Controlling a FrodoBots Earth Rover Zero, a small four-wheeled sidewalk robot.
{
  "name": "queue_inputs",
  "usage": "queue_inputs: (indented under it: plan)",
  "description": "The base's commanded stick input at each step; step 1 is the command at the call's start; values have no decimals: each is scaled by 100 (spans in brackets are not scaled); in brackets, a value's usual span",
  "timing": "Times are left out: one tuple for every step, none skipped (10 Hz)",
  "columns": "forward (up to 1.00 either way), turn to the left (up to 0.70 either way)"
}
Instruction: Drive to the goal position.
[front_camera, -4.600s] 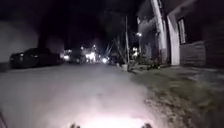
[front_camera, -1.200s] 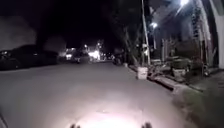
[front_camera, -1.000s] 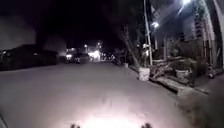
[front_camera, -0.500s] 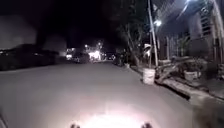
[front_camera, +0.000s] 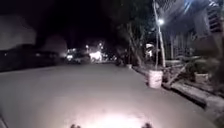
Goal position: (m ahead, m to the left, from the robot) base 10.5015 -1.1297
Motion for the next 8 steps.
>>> queue_inputs:
  plan:
    - [70,0]
    - [70,0]
    - [70,0]
    - [70,0]
    - [70,0]
    - [70,0]
    - [70,0]
    - [70,0]
